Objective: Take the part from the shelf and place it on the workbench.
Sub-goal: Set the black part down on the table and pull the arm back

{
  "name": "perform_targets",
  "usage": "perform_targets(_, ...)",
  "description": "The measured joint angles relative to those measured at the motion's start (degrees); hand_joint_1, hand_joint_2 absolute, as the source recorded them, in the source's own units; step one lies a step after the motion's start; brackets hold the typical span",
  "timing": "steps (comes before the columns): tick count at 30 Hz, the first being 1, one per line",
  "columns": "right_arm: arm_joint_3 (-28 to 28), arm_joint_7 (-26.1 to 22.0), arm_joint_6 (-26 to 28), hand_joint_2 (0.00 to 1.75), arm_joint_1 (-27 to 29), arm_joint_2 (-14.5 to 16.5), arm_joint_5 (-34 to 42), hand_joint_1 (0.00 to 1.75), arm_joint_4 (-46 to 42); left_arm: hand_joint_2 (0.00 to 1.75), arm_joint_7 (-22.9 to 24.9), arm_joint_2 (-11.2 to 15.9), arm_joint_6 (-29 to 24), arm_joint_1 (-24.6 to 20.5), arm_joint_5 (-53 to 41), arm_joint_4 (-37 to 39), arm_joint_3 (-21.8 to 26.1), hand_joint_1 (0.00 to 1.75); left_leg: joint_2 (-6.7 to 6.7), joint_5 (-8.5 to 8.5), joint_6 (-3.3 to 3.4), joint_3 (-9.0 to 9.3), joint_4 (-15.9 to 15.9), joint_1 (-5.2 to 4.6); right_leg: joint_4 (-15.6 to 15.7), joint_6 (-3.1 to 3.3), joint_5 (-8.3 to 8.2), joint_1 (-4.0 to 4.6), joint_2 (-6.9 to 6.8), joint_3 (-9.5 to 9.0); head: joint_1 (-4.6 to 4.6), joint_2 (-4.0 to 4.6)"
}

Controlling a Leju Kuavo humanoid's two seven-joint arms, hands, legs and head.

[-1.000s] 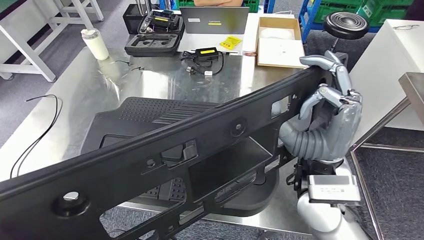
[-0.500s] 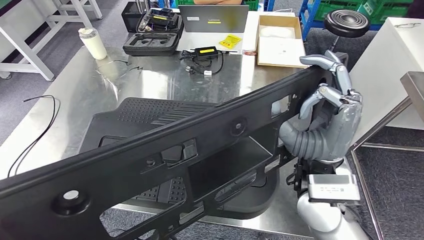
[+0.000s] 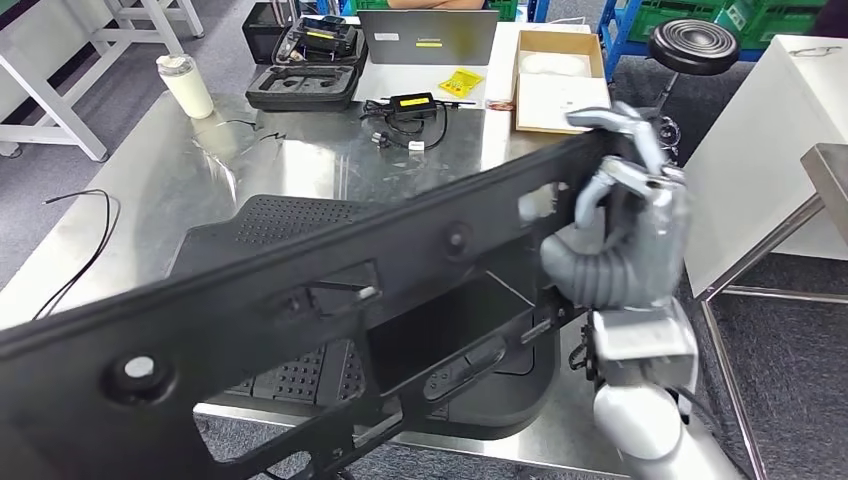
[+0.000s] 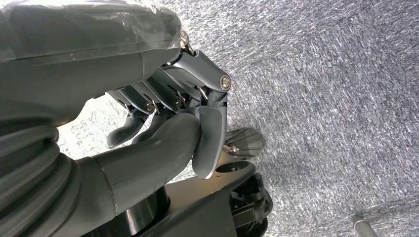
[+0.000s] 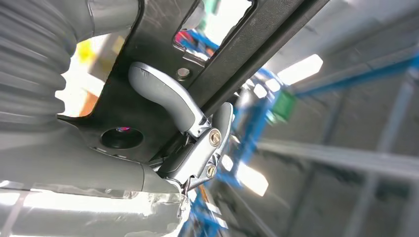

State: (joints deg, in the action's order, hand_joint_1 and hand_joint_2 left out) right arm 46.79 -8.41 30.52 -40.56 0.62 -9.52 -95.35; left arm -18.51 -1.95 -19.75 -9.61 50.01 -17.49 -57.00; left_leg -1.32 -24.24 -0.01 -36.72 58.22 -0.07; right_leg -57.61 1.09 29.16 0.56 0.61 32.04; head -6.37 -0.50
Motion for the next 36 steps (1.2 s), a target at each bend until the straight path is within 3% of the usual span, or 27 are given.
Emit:
perform_targets(5,2.9,6.0,-8.8,1.75,-4.2,2.0,-2.2,1.75,4.2,1.75,0.4,0.0,0.8,-0.4,-0.2,0.0,0.0,1.75,-0.04,0.0,0.0,-0.01,0.0,0.01,0.0,0.0,0.01,0.03,-0.01,0.0,-0.01,0.01)
perform_targets(13,6.8,9.3,-14.1,1.75,-8.7,5.1,-5.0,1.75,9.7,1.75,1.0,0.0,1.3,-0.9,-0.4,0.0,-0.1,1.75,-0.1,-0.04,-0.03,-0.02,0.0,0.03,0.0,-0.01,0.05,0.04,-0.03,-0.01,-0.02,0.01)
perform_targets(19,11.0,11.3,-19.5,1.75,-13.5,10.3,-5.6,1.75,16.9,1.75,1.6,0.0,2.1,-1.5,-0.8,0.0,-0.1,1.75,-0.1,-0.05,-0.04,-0.02,0.0,0.04,0.0,-0.01,0.08,0.05,-0.04,-0.02,-0.02,0.01)
perform_targets(27,15.9,17.0,-16.4,1.75,-19.0,15.7,2.0,1.75,26.9,1.75,2.1,-0.1,1.7,-1.7,-0.9,0.0,-0.1,1.75,-0.12,-0.05,-0.04,-0.02,0.0,0.05,0.0,0.02,0.12,0.04,-0.04,-0.03,-0.02,0.01)
perform_targets(36,22.3,23.9,-12.8,1.75,-23.7,17.6,5.9,1.75,32.5,1.75,3.5,-0.4,-0.6,-2.2,-2.2,0.0,-0.1,1.75,-0.12,-0.05,-0.04,-0.02,0.0,0.05,0.1,0.02,0.11,0.03,-0.04,-0.07,-0.02,0.01)
